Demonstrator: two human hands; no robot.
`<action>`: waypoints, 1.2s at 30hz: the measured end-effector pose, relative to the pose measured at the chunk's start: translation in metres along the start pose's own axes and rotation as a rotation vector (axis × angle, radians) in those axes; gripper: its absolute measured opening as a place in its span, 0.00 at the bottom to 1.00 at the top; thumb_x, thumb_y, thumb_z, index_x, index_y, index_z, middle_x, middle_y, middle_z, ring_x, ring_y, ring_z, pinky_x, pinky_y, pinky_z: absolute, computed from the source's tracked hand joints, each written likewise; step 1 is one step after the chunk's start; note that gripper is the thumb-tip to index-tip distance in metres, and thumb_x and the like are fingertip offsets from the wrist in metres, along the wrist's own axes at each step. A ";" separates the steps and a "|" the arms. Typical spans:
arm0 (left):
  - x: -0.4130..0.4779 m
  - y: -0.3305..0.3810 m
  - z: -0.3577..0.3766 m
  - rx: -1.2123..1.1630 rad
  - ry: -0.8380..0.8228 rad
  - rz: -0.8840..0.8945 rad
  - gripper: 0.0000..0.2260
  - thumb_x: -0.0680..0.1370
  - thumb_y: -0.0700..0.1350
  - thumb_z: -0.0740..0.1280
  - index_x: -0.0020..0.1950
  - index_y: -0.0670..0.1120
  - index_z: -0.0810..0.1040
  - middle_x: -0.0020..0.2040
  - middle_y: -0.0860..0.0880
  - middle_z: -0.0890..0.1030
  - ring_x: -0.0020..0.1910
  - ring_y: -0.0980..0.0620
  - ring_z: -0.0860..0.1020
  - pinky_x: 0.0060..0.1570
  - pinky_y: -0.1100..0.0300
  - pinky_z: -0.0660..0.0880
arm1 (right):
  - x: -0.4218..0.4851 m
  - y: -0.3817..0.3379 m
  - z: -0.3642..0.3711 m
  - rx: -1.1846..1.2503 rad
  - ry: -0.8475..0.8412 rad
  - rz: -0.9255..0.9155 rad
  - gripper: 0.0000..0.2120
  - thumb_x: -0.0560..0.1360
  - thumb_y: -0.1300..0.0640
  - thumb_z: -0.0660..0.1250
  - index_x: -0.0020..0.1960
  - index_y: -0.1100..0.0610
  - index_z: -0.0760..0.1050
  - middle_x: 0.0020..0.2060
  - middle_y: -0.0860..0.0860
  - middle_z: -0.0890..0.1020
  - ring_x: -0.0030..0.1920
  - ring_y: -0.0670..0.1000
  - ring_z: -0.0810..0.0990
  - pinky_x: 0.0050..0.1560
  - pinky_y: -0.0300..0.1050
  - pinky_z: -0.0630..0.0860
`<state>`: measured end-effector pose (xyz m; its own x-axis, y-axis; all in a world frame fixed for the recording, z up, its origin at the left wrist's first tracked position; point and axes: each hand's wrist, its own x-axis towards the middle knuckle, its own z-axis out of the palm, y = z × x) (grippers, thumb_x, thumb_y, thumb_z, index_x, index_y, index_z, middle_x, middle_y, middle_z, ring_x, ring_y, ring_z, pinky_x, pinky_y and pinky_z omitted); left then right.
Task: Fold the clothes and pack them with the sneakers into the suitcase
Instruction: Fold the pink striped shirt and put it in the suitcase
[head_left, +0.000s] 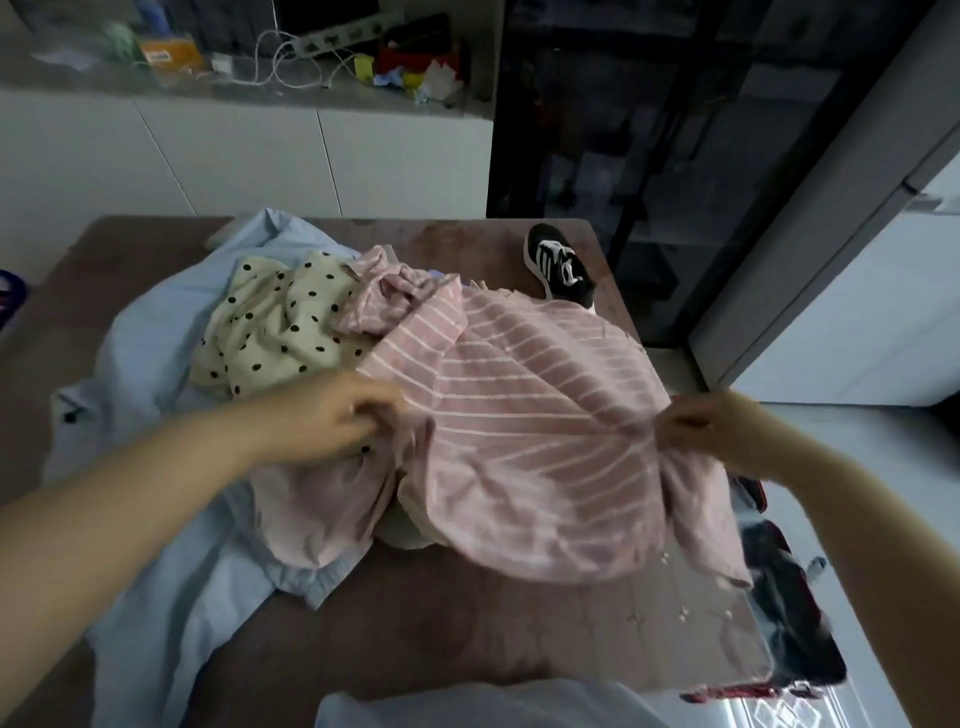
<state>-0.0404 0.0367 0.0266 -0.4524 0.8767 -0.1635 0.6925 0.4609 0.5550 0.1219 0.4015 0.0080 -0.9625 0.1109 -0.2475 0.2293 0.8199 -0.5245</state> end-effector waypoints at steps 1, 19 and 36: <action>-0.002 -0.001 0.021 0.119 -0.121 -0.005 0.16 0.75 0.39 0.65 0.48 0.62 0.77 0.40 0.67 0.78 0.44 0.68 0.73 0.44 0.72 0.67 | -0.002 0.010 0.018 -0.069 -0.085 0.030 0.20 0.73 0.58 0.70 0.34 0.32 0.74 0.34 0.33 0.80 0.38 0.35 0.78 0.44 0.36 0.72; 0.039 0.015 0.027 0.149 0.349 -0.065 0.13 0.75 0.44 0.67 0.59 0.48 0.76 0.51 0.50 0.79 0.44 0.52 0.76 0.49 0.56 0.73 | -0.042 0.006 0.151 -0.478 -0.096 -0.096 0.17 0.70 0.40 0.56 0.43 0.45 0.82 0.41 0.43 0.83 0.46 0.50 0.79 0.62 0.47 0.63; 0.114 -0.020 0.007 -0.016 0.707 -0.471 0.15 0.73 0.38 0.63 0.60 0.45 0.73 0.49 0.47 0.76 0.49 0.43 0.75 0.49 0.54 0.72 | 0.117 0.047 0.010 0.017 0.232 0.479 0.18 0.72 0.46 0.65 0.54 0.59 0.76 0.44 0.55 0.80 0.45 0.57 0.78 0.40 0.43 0.70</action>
<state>-0.1021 0.1285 -0.0087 -0.9400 0.2986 0.1651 0.3381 0.7497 0.5689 0.0218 0.4472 -0.0530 -0.7553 0.5938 -0.2772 0.6519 0.6377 -0.4104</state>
